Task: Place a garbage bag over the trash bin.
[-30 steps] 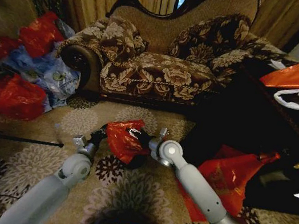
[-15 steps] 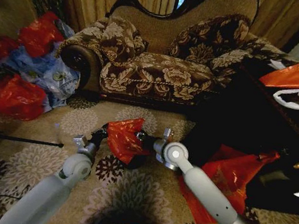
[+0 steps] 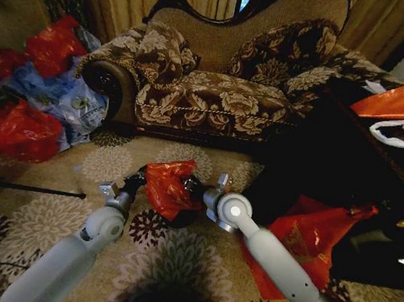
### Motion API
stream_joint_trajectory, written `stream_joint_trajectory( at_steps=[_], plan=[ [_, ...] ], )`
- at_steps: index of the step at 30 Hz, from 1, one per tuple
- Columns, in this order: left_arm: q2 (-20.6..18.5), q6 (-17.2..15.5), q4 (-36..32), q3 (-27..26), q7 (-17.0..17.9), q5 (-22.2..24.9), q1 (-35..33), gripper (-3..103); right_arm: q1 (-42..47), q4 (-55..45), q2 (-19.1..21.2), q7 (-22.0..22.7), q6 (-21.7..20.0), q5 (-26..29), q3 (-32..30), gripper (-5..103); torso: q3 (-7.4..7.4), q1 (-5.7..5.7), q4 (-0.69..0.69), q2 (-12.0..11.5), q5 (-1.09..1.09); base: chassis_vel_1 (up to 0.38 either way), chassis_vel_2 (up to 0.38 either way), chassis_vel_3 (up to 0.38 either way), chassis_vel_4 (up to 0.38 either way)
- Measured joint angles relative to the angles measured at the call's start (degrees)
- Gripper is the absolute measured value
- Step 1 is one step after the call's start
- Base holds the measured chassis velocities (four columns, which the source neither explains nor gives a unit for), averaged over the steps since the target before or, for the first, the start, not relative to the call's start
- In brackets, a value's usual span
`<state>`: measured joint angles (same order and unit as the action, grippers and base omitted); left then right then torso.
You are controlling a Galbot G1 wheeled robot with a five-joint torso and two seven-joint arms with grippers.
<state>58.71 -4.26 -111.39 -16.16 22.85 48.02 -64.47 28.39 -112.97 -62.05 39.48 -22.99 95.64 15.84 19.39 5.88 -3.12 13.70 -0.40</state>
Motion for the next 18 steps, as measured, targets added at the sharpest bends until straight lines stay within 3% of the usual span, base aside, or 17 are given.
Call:
stream_joint_trajectory(
  at_steps=[7,10,14,15,18],
  plan=[
    [0.1,0.3,0.0,0.1,-0.2,-0.5,-0.5,0,-1.1,-2.3,1.0,2.2,-0.8,1.0,-1.5,0,0.00,0.00,0.00,0.0,0.00,0.000,0.000,0.000,0.000],
    [0.0,0.9,0.0,0.0,-0.9,-1.0,-0.8,0,-2.5,0.9,1.3,6.1,-4.0,2.3,-2.2,-2,0.00,0.00,0.00,0.0,0.00,0.000,0.000,0.000,0.000],
    [-0.1,1.2,-0.1,-0.1,-1.3,-1.1,-0.7,0,-3.1,3.4,0.6,10.9,-5.2,6.7,-1.9,15,0.01,0.00,0.00,0.0,-0.01,0.000,0.000,0.000,0.000],
    [-0.1,1.2,-0.1,-0.1,-1.3,-1.1,-0.7,0,-3.1,3.4,0.6,10.9,-5.2,6.7,-1.9,15,0.01,0.00,0.00,0.0,-0.01,0.000,0.000,0.000,0.000],
    [-0.1,1.4,-0.1,-0.1,-1.7,-1.2,-0.3,0,-3.4,6.5,-1.6,14.2,-4.9,11.2,-1.7,31,0.01,0.00,-0.01,0.0,0.01,0.000,0.000,0.000,0.000]
  ],
)
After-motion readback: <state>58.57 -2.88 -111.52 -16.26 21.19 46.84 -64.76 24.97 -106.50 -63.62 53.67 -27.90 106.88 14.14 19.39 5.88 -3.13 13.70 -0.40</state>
